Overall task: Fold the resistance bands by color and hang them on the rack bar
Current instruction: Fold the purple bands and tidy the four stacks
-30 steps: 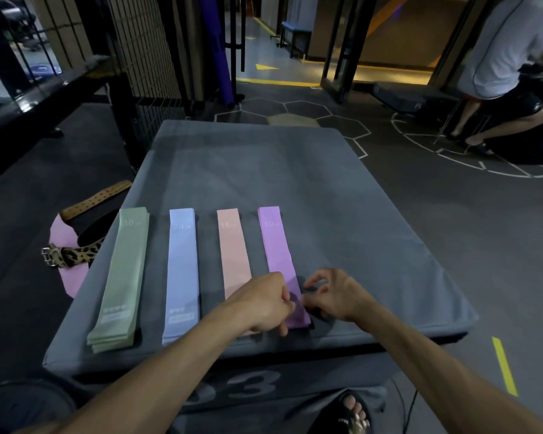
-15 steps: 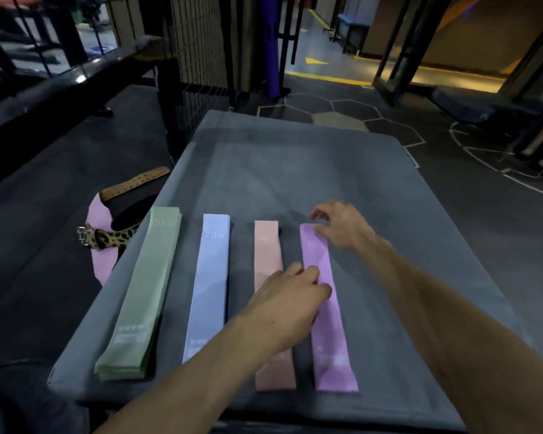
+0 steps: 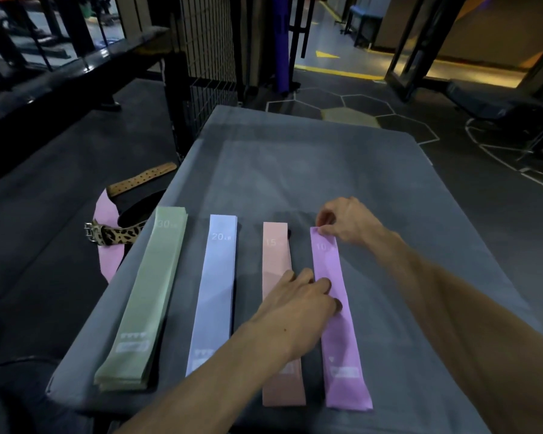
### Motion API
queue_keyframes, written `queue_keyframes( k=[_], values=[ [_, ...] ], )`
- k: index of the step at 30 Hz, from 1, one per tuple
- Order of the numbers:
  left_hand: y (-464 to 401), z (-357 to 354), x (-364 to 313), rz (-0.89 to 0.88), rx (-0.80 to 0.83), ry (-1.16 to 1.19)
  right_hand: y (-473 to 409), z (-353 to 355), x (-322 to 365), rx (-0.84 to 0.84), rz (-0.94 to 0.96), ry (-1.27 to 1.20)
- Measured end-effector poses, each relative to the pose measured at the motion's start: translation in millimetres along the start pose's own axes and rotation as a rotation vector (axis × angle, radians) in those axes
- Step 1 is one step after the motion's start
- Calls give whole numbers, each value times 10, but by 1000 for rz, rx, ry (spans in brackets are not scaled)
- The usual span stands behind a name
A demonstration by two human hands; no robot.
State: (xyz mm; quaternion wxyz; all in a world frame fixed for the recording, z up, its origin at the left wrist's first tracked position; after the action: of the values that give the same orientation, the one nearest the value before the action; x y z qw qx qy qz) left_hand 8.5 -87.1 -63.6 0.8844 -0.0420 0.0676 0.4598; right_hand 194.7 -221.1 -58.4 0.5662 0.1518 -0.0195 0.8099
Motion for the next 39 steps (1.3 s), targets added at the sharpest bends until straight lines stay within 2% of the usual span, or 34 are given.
queue_keyframes(
  k=[8,16,23,26,30,34,39],
  values=[
    [16,23,-20,16,13,6,-3,-10,31,32,-69,-90],
    [20,45,-9,0,31,-4,-87,27,99,137,-112,0],
    [26,79,10,-30,52,11,-33,158,138,165,-102,6],
    [15,102,-14,-68,57,65,80,301,145,117,-45,-39],
    [36,95,-79,-114,150,72,259,402,110,-7,41,-85],
    [76,85,-156,-152,114,111,420,464,109,-95,129,-18],
    [98,50,-120,-165,95,175,516,681,134,-142,140,36]
  ],
)
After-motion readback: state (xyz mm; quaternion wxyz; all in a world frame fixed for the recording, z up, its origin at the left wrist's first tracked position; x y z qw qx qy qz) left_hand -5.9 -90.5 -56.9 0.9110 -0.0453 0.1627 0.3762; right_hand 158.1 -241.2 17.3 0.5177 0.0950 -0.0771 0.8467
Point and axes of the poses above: each hand's wrist, its own y-axis away from the middle knuckle, its own z-axis out of the back of the hand, x = y × z, the point moved 2 cm from there along -y, towards the middle knuckle, and after that the axes turned 2 degrees about x, right-handed, at the moved point
